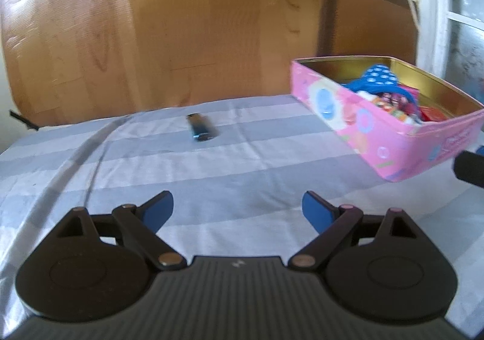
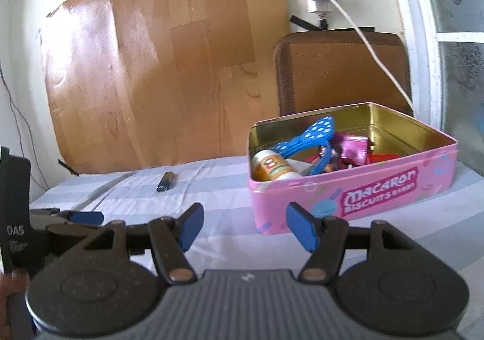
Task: Organize rigid objects
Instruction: 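Withdraw the right gripper from the tin, then move the right gripper to the blue lighter and grasp it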
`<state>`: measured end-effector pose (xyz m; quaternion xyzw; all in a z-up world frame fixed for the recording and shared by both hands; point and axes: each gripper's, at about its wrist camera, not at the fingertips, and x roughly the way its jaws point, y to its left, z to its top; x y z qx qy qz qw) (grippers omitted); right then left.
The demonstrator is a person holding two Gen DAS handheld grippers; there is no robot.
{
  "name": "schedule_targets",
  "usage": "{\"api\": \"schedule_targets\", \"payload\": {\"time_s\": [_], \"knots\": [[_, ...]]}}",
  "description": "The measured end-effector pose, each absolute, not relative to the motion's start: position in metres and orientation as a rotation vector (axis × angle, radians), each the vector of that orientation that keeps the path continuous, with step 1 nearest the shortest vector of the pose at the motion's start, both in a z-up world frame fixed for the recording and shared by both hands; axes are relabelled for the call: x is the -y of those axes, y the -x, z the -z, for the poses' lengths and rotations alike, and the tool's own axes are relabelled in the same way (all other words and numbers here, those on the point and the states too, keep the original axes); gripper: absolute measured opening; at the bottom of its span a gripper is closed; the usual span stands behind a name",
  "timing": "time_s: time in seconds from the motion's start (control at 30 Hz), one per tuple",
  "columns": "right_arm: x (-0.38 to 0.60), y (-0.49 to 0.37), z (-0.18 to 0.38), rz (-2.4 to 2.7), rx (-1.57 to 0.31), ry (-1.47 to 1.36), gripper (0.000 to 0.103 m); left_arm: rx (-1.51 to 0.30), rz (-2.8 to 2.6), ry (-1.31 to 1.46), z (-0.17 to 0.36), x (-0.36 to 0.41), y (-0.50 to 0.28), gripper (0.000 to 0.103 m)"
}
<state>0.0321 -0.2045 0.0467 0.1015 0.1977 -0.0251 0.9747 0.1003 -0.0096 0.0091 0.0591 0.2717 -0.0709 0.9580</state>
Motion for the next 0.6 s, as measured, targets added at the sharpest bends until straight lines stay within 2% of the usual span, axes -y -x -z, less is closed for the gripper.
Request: {"api": "schedule_targets", "payload": {"time_s": [0.6], "knots": [[0.15,-0.068,-0.049,-0.06,-0.437,-0.104,0.062,-0.548,-0.04,-0.052,-0.001,-0.049,-0.124,0.094]]}}
